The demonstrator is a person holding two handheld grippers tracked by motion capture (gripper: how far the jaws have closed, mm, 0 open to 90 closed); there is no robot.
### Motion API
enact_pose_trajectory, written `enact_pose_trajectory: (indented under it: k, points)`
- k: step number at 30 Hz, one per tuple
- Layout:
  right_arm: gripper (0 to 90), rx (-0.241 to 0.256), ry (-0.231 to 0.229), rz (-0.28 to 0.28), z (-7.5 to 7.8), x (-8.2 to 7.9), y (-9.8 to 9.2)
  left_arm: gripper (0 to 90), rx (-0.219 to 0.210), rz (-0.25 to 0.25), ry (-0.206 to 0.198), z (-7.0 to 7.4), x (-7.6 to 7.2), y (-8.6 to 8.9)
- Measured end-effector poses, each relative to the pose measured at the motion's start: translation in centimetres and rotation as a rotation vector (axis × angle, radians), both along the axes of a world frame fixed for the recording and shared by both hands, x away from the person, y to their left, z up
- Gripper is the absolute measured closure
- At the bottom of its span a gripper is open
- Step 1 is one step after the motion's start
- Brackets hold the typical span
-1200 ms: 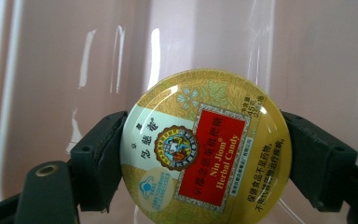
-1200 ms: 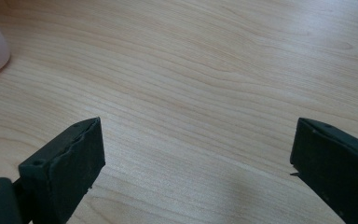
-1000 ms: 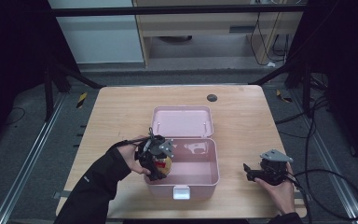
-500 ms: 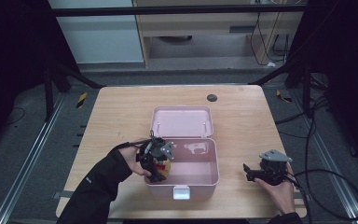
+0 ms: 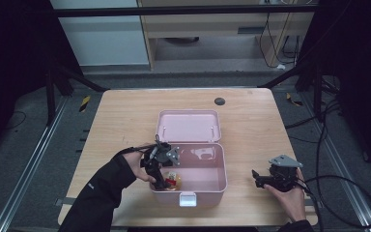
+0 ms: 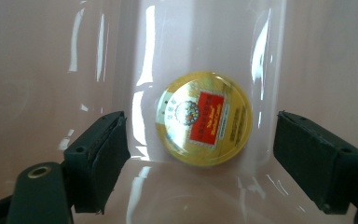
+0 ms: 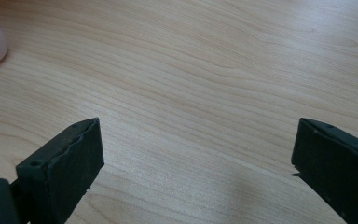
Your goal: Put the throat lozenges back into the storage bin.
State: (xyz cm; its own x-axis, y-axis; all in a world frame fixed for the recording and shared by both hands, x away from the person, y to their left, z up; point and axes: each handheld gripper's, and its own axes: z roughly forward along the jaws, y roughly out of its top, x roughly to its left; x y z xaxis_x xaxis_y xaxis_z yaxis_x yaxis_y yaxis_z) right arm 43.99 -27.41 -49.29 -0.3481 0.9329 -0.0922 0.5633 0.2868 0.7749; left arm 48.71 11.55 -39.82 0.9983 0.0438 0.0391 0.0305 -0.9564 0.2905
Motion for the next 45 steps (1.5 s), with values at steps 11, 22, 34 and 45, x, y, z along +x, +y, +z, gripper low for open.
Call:
enact_pose_trajectory:
  k: [11, 22, 34, 45]
  points:
    - [2.9, 0.007, -0.009, -0.007, 0.1, 0.0, -0.1, 20.2, -0.148, 0.063, -0.084, 2.9, -0.4, 2.1]
    - [3.4, 0.021, -0.015, -0.020, 0.3, -0.2, -0.2, 23.0, -0.323, 0.261, -0.201, 5.6, -0.7, 6.7]
    - [4.2, 0.019, -0.034, -0.025, 0.4, -0.3, -0.4, 23.2, -0.431, 0.582, -0.247, 2.4, -0.8, 13.2]
    - [5.3, 0.037, -0.059, -0.042, 0.7, -0.4, -0.7, 23.6, -0.518, 0.914, -0.275, -3.9, -1.6, 17.5]
